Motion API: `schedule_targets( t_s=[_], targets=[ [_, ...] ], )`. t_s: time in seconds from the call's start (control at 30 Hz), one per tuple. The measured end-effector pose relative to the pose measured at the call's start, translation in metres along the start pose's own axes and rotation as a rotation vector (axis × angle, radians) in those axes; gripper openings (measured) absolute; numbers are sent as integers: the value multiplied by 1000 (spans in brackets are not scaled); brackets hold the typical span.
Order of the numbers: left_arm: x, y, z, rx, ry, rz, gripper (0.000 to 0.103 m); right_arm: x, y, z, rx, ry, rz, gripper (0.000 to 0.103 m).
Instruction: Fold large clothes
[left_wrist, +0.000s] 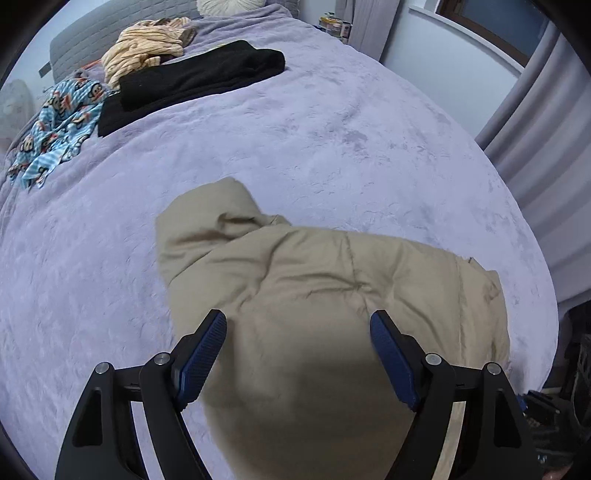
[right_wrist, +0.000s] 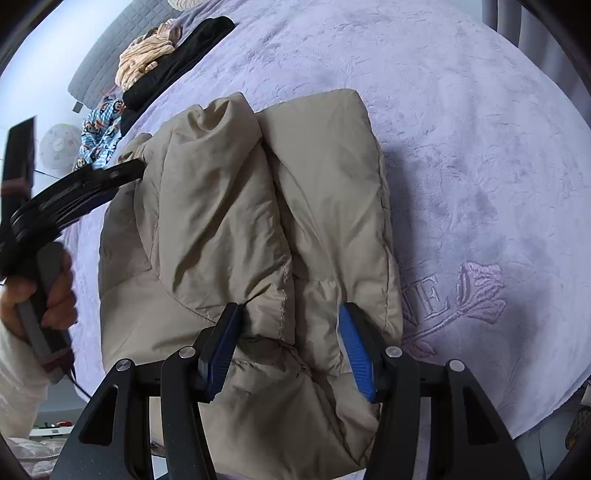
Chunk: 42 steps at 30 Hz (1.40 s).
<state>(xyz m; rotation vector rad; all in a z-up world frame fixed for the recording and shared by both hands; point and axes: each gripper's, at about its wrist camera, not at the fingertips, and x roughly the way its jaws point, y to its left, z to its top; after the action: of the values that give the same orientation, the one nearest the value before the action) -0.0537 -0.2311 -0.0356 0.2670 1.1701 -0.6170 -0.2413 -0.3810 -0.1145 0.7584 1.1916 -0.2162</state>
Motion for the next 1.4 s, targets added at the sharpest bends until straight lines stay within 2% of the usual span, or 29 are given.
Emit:
schedule_targets(
  t_s=[0.13, 0.23, 0.3, 0.37, 0.5, 0.67, 0.83, 0.87, 0.93, 1.23, 1.4],
  targets=[
    [-24, 8, -52, -62, 49, -5, 81, 2, -3, 4, -16, 10, 9, 59],
    [-21, 4, -97, -75, 115, -11, 81, 0, -4, -3, -22, 7, 11, 58],
    [-18, 3, -119, -94, 133, -3, 81, 2, 0, -5, -32, 7, 5, 58],
    [-15, 5, -130, -124, 157, -4, 90, 5, 3, -11, -47, 17, -9, 58],
    [-20, 12, -137, -133, 151, -24, 90, 6, 12, -17, -62, 24, -37, 59],
    [-30, 18, -141, -120, 138, -32, 90, -12, 23, -8, -35, 6, -34, 60],
    [-45, 26, -140, -104, 123, -55, 91, -30, 42, -11, -58, -50, -53, 77],
    [-47, 27, -141, -97, 119, -53, 92, -31, 46, -14, -58, -58, -56, 78],
    [-53, 31, -146, -87, 104, -41, 103, -32, 52, -21, -47, -67, -50, 80],
    [-66, 56, -161, -93, 73, -11, 103, -50, 66, -39, -47, -116, -93, 84],
    [-75, 62, -159, -103, 49, 25, 103, -49, 76, -36, -68, -84, -94, 85]
  ],
)
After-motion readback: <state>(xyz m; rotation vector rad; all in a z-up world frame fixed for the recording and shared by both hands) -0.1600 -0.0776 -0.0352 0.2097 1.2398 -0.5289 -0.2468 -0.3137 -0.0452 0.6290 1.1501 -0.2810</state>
